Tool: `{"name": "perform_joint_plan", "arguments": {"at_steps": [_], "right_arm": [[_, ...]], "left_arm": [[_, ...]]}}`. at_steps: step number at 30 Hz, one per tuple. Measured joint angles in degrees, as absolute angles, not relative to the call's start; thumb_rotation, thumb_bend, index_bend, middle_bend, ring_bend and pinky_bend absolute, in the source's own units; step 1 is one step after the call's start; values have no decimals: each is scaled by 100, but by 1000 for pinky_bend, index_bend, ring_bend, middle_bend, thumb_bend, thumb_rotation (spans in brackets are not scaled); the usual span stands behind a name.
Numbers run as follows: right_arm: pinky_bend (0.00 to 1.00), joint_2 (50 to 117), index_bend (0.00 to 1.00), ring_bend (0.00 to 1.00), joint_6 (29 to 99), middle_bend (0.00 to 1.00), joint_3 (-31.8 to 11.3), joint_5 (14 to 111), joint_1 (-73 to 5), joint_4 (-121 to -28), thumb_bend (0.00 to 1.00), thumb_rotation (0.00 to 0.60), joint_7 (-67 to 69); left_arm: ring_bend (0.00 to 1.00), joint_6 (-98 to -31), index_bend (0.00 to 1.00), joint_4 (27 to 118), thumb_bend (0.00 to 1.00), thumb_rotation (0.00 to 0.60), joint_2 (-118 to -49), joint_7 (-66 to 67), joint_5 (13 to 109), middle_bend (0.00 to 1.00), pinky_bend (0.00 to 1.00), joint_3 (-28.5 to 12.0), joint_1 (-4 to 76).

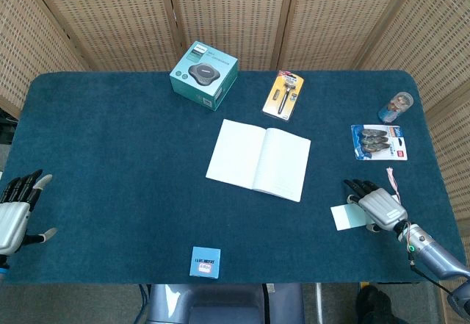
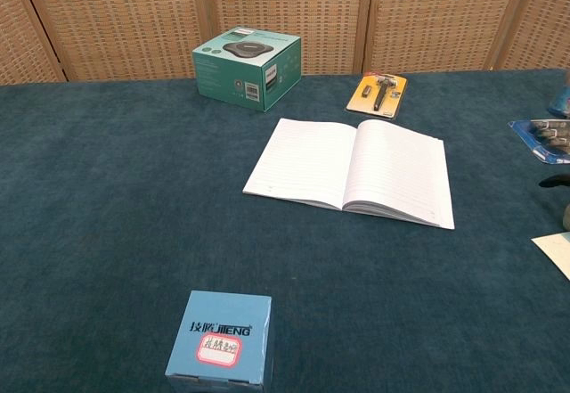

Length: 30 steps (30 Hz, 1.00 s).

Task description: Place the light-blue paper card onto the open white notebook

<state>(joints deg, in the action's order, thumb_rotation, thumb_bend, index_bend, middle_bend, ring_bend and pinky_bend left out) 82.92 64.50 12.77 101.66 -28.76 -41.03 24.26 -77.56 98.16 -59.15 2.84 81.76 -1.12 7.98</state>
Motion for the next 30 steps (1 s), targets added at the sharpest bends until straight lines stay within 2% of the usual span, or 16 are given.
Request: {"name": "perform_joint_plan", "arguments": {"at_steps": [8, 20, 30], "right_arm": [[136, 8298, 662, 0, 6589, 0, 1255, 10167, -2852, -4086, 84, 600, 2462], [136, 8251, 662, 0, 6840, 0, 1168, 10153, -2830, -4121, 102, 600, 2426], [136, 7726, 662, 0, 6994, 0, 846, 10036, -3080, -4832, 131, 600, 2155]], "left_arm": [[0, -7759, 0, 9813, 0, 600, -5916, 281, 8183, 0, 0, -109, 797], [0, -7756, 0, 9815, 0, 600, -5900, 247, 8170, 0, 0, -115, 798], [0, -7709, 0, 9811, 0, 600, -5859, 161, 8135, 0, 0, -132, 817]]}}
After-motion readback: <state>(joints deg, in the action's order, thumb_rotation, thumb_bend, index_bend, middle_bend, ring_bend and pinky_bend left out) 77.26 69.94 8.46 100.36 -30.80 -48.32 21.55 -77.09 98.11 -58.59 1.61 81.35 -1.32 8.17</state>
